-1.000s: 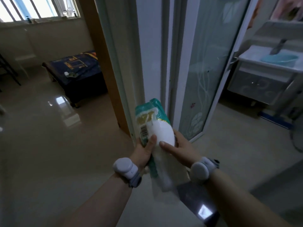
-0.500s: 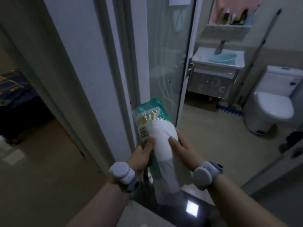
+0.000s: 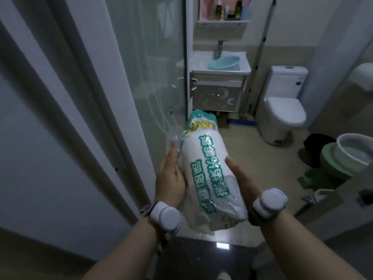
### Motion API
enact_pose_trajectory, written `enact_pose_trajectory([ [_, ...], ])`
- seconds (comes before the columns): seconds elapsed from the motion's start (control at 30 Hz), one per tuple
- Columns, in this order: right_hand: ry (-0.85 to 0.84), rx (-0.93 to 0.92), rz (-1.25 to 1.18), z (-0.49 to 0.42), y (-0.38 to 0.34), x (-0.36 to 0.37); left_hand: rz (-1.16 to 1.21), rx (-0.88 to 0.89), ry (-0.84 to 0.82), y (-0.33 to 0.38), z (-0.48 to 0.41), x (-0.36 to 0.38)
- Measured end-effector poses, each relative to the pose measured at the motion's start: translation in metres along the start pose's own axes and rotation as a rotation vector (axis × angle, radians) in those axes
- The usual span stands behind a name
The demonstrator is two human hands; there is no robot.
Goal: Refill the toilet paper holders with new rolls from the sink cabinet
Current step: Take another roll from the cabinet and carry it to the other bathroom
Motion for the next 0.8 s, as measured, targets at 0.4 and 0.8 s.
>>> enact_pose_trajectory([
  [0.4, -0.346, -0.041, -0.351, -0.086, -0.103, -0.089, -0.244, -0.106, -0.406, -0.006, -0.151, 0.115],
  [0.8, -0.138, 0.002, -0.322, -0.16, -0.159, -0.165, 0.813, -0.714, -0.67, -0.025, -0.233, 0.203],
])
Point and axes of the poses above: each hand's wrist, its own z-axis away from the middle knuckle, its own x-axis out of the palm, y = z × x, the point moved 1 cm from there along -z, towards the middle knuckle, and after that the axes turned 9 degrees about z, right-handed, at the moved point
